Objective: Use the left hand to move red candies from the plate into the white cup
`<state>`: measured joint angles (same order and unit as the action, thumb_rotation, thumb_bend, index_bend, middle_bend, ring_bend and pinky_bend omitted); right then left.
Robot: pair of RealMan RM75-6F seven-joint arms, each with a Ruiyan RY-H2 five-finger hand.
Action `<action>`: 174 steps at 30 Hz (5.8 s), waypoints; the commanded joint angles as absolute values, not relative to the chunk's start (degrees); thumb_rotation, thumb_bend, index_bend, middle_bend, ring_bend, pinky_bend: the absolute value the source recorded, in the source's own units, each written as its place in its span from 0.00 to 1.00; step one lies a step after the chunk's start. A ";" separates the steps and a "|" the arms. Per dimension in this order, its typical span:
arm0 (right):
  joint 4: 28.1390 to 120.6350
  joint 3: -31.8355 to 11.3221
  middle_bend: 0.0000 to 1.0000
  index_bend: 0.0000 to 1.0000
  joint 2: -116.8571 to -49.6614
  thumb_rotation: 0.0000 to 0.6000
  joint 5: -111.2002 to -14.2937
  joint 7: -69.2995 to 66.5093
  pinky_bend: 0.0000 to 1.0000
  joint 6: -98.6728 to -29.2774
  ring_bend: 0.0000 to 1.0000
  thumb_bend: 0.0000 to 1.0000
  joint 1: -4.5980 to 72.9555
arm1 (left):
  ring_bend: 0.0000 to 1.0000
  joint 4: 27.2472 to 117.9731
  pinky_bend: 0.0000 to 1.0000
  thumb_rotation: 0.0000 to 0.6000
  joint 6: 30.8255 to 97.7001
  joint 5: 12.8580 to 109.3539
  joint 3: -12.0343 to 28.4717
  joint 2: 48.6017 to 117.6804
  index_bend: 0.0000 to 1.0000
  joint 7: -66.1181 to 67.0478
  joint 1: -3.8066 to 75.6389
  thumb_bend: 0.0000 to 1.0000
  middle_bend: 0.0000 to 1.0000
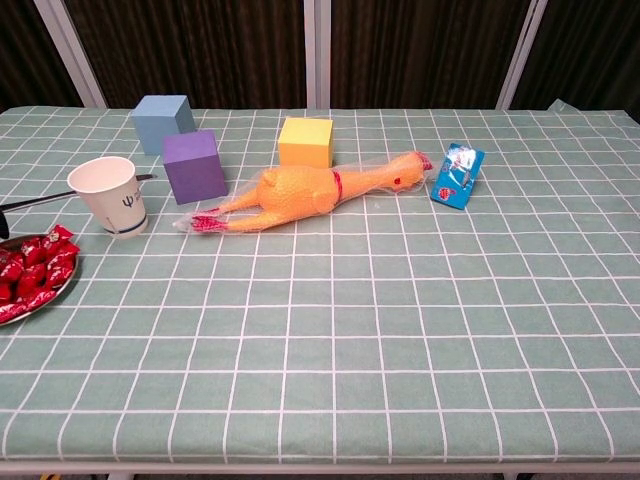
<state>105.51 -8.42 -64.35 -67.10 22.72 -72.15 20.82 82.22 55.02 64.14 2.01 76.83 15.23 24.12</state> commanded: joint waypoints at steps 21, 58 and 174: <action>104.93 -8.37 0.06 0.00 -64.57 1.00 -65.74 22.89 0.00 -71.61 0.00 0.10 21.10 | 0.79 78.29 0.93 1.00 53.81 62.63 2.45 79.74 0.51 16.51 25.72 0.30 0.59; 105.04 -8.92 0.06 0.00 -63.67 1.00 -65.59 22.25 0.00 -71.89 0.00 0.10 21.45 | 0.89 92.77 1.00 1.00 61.15 61.24 5.43 68.04 0.69 19.58 24.19 0.33 0.79; 105.60 -8.38 0.07 0.01 -64.17 1.00 -65.47 22.24 0.00 -70.23 0.00 0.10 22.38 | 0.85 80.52 0.96 1.00 54.80 55.26 2.79 78.72 0.46 17.84 24.32 0.16 0.52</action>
<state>105.60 -8.37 -64.16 -65.47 22.23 -70.23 22.38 80.53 54.83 55.23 2.81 78.71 17.85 24.30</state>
